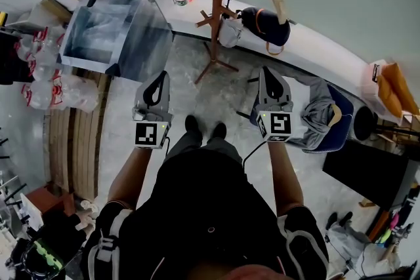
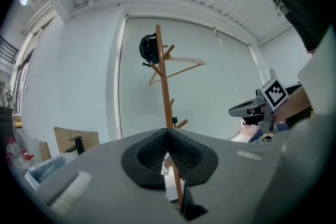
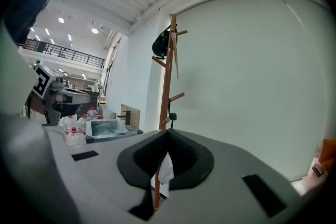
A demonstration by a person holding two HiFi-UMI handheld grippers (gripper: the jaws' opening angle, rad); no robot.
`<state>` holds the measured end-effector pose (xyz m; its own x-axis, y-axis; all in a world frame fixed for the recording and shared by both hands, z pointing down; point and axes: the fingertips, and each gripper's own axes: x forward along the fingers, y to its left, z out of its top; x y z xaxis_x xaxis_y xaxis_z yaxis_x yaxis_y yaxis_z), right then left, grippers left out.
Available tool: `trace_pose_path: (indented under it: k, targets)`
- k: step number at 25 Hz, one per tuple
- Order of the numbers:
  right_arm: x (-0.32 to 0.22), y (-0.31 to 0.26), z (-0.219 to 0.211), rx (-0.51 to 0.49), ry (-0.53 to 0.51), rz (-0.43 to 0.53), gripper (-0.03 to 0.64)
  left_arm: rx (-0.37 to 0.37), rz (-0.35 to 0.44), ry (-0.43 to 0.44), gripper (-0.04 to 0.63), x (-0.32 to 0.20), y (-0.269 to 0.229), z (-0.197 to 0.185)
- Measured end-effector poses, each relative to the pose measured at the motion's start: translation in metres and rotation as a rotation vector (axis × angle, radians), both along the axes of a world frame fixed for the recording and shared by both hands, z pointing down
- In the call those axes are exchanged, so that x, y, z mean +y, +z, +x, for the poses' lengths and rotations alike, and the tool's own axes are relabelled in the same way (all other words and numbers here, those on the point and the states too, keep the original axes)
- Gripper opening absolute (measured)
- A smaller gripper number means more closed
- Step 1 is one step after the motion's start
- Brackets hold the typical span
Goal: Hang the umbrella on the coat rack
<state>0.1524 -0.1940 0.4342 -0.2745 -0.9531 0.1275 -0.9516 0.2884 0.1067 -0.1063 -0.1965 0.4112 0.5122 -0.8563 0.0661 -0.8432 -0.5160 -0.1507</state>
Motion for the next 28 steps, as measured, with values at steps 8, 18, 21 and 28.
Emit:
trace_pose_path:
  k: [8,18,21,28]
  targets:
    - [0.018,-0.027,0.002,0.011,0.031,0.037,0.002,0.036,0.019,-0.02,0.0,0.006,-0.019,-0.004]
    - [0.033,-0.031,0.001,0.025,0.053,0.03,0.001,0.053,0.019,-0.058,0.0,0.013,-0.024,-0.014]
    - [0.037,-0.031,0.002,0.018,0.065,0.03,0.0,0.055,0.04,-0.059,0.0,0.015,-0.025,-0.015]
    - [0.041,-0.028,-0.004,0.057,0.059,0.034,0.0,0.049,0.026,-0.074,0.0,0.02,-0.019,-0.019]
